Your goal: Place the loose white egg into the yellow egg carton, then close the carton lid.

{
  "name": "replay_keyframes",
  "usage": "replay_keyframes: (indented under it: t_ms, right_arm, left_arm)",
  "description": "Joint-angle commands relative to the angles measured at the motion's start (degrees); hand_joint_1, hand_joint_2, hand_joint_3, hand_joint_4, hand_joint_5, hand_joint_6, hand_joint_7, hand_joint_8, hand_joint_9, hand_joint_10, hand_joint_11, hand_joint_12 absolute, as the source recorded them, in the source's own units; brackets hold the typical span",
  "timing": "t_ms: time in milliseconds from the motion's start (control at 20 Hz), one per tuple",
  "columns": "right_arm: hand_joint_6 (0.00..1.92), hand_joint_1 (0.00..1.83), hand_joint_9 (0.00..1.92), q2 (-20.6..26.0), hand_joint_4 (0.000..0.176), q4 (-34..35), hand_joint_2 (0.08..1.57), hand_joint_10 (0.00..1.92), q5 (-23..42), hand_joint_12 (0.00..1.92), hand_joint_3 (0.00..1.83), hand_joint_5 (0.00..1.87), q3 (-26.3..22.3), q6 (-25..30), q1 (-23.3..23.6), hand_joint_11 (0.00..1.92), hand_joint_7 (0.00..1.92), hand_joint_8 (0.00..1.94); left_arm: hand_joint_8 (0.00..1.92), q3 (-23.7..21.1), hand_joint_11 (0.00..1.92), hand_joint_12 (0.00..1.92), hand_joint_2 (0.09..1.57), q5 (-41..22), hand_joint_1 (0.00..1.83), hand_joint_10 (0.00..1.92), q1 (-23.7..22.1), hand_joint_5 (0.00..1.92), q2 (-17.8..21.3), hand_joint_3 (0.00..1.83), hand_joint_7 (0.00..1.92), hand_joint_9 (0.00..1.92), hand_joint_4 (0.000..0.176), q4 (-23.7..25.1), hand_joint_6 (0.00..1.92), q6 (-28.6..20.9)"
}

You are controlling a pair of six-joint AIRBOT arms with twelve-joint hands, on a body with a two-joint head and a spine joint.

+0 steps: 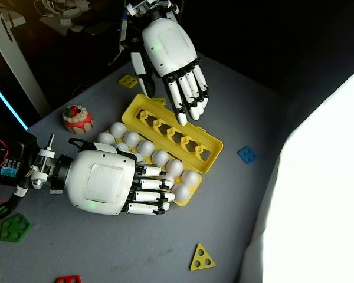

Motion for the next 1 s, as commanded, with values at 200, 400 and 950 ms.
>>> replay_keyframes:
  t_ms: [200,400,950]
  right_arm:
    - [1.1,1.13,0.29,-2.7,0.0,-4.0,1.15,0.0,8.9,0.69,0.0,0.91,0.0,2.9,-1.2,0.0,0.52,0.0]
    - [1.12,1.13,0.31,-4.5,0.0,-5.5,1.16,0.01,11.6,0.71,0.0,0.89,0.8,3.1,-2.7,0.0,0.53,0.0]
    - [1.08,1.14,0.32,-6.4,0.0,-5.9,1.14,0.01,12.3,0.77,0.0,0.92,4.0,8.3,-2.8,0.0,0.52,0.0]
  left_arm:
    - [0.0,1.2,0.0,0.62,1.22,2.7,0.87,0.0,-0.6,0.21,-0.2,0.01,0.1,0.17,0.051,2.3,0.0,0.3]
    - [0.01,1.4,0.0,0.54,1.23,2.8,0.85,0.01,-0.6,0.19,-0.2,0.01,0.08,0.15,0.053,1.9,0.0,0.3]
    - [0.0,1.4,0.0,0.66,1.21,3.6,0.9,0.01,-0.8,0.22,-0.2,0.0,0.11,0.18,0.05,1.9,0.01,0.3]
